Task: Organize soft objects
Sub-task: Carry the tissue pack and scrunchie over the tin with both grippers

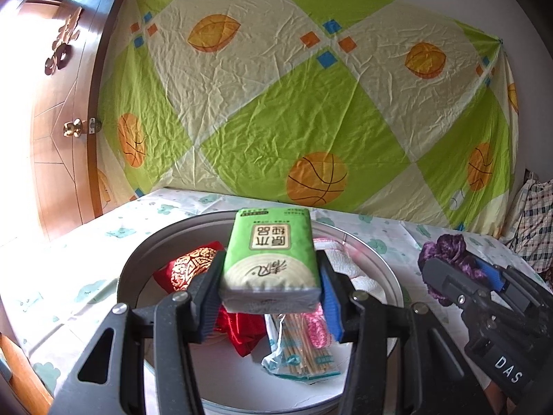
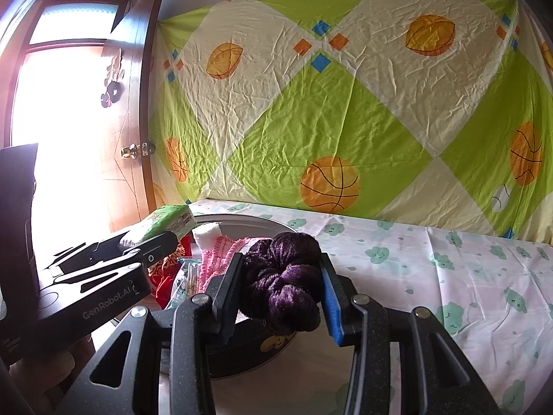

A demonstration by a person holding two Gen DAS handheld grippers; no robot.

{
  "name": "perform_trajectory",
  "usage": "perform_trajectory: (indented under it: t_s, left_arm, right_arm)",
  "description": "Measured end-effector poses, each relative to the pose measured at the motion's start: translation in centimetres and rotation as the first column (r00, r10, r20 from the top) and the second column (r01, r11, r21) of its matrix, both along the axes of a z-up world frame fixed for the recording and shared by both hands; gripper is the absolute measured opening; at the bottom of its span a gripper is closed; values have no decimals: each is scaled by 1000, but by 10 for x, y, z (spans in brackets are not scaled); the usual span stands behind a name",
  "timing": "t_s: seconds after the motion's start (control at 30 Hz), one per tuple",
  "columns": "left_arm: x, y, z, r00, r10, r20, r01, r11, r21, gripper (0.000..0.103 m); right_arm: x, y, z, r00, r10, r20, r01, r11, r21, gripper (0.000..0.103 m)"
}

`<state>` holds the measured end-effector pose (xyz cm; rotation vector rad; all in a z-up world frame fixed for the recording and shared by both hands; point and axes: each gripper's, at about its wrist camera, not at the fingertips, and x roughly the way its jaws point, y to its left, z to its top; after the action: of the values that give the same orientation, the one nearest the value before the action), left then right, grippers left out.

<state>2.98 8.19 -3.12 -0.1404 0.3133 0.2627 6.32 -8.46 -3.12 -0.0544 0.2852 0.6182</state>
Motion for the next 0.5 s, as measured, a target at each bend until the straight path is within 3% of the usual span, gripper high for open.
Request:
perform_trajectory:
  t_s: [0.5]
  left_arm:
    - [-5, 20, -3, 999, 35, -13, -35, 999, -6, 49]
  right_arm:
    - [-2, 16, -2, 999, 37, -8, -37, 999, -23, 44]
